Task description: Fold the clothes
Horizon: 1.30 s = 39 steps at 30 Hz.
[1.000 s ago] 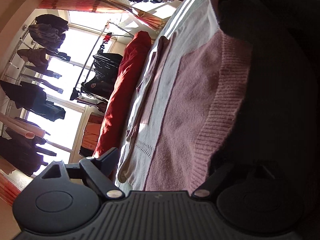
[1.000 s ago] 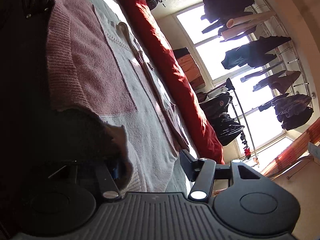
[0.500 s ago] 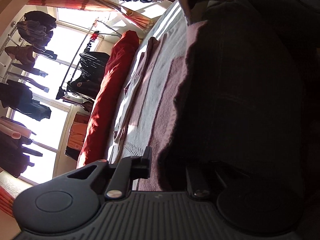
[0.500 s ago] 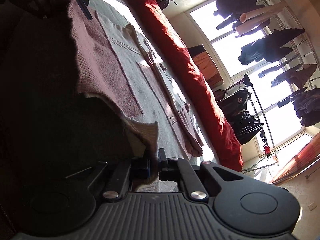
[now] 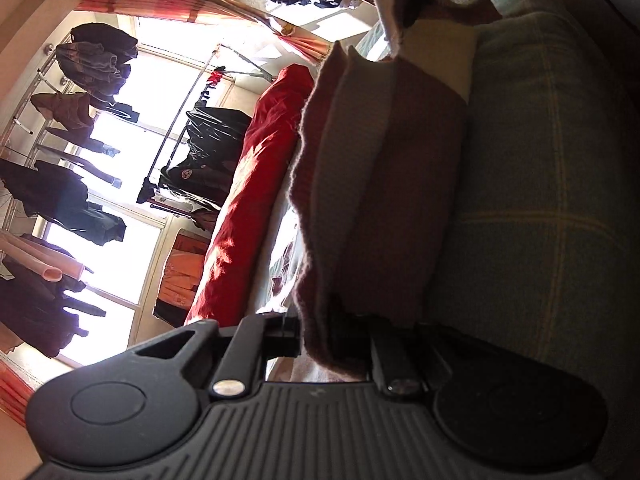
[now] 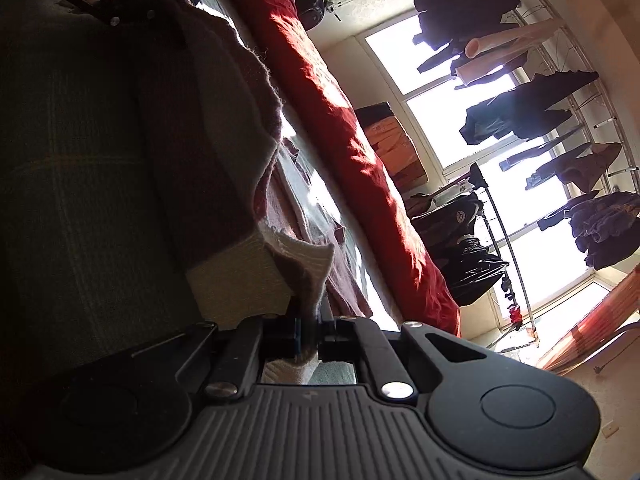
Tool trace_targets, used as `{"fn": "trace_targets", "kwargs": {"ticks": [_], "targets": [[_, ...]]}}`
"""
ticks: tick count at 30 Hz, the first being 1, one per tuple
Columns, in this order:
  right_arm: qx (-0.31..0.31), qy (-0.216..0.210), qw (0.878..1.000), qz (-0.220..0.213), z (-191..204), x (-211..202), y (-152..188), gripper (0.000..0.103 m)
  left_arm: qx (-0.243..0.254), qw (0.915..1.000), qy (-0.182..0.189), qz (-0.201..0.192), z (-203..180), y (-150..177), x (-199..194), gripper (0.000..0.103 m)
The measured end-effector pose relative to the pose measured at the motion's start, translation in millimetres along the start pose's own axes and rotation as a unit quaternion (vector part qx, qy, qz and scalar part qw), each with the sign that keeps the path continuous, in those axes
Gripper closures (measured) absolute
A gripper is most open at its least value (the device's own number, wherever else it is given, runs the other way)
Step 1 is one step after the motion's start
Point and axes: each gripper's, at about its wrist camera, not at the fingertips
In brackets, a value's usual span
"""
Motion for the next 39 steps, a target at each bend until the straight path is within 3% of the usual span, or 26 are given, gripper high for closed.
{"fn": "trace_targets", "kwargs": {"ticks": [12,26,31,39], "targets": [[-0.003,0.033,0.999,-0.005,-37.9,80.5,-3.7,0.095,-0.021,0.9995,-0.024,0.001,42.5,-5.8,87.1,0.097],[0.009,0.075,0.997,-0.001,-79.8,210.1,-10.4,0.095,-0.034,0.9976,-0.059,0.007,87.9,-9.0,204.6,0.096],[0.020,0.072,0.997,0.008,-85.1,253.0,-10.6,0.095,-0.051,0.9972,-0.051,0.017,94.0,-5.0,240.3,0.096],[0.018,0.043,0.998,0.039,-61.1,296.6,-2.7,0.095,-0.071,0.9966,-0.020,0.038,81.8,6.0,279.9,0.092]]}}
Point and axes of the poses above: each gripper's, at about its wrist camera, not at the fingertips, and x roughly the way its jaws point, z to its left, y to its underside, and after that the axes turned 7 degrees about -x, right-handed
